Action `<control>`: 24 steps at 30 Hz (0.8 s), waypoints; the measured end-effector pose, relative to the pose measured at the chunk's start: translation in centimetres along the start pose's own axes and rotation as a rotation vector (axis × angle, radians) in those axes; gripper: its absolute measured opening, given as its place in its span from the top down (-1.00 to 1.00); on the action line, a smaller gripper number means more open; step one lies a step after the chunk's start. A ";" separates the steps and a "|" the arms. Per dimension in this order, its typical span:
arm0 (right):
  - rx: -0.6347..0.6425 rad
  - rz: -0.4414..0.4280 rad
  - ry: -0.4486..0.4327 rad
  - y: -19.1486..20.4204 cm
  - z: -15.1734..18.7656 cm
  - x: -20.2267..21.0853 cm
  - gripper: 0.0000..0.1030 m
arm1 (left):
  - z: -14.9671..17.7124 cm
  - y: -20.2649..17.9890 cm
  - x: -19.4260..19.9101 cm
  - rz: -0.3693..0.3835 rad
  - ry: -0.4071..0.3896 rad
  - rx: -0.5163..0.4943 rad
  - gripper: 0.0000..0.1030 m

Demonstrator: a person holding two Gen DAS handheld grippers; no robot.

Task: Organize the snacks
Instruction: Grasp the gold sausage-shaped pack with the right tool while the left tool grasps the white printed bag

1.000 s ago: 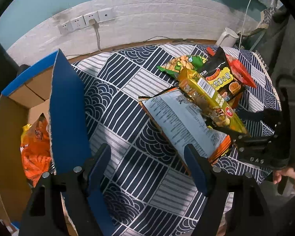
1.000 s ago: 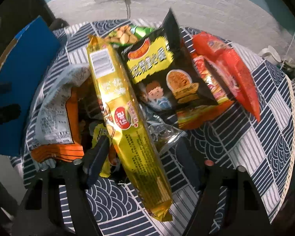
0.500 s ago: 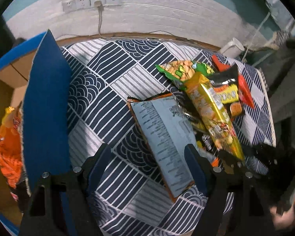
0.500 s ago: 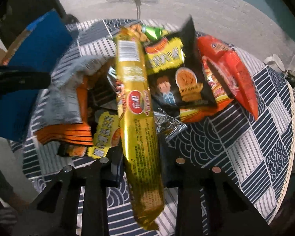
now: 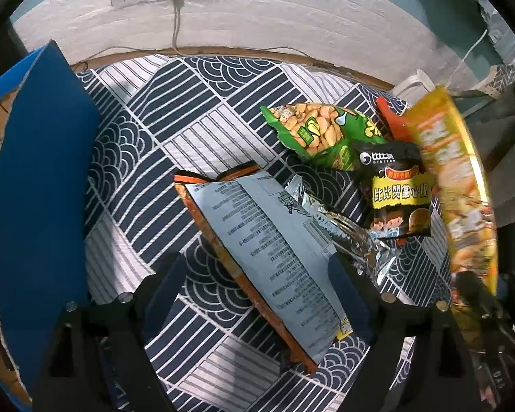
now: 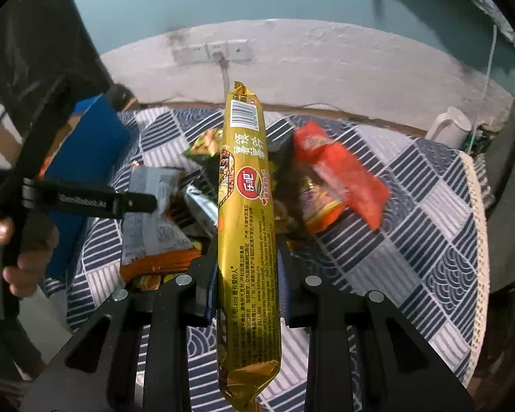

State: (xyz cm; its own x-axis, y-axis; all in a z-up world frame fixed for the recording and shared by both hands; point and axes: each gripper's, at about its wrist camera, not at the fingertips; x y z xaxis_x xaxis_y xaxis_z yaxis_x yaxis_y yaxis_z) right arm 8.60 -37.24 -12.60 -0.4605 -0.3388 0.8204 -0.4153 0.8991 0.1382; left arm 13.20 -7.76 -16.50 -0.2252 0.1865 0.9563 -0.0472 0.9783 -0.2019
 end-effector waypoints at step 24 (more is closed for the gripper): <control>-0.056 0.054 -0.030 -3.1 0.0 1.2 0.50 | -0.2 1.1 -2.2 0.053 0.052 0.019 0.24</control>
State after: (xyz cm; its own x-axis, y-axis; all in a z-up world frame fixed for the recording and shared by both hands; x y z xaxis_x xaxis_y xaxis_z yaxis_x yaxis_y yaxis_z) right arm 9.28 -40.43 -12.03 -0.5046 -0.2967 0.8108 -0.3449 0.9302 0.1257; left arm 13.84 -7.11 -18.80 -0.1770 0.2426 0.9538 -0.0549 0.9652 -0.2557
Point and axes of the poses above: each gripper's, at about its wrist camera, not at the fingertips, and x roughly against the way its jaws point, y to its left, z to its underside, and after that the axes turned 1 degree about -y, right-handed
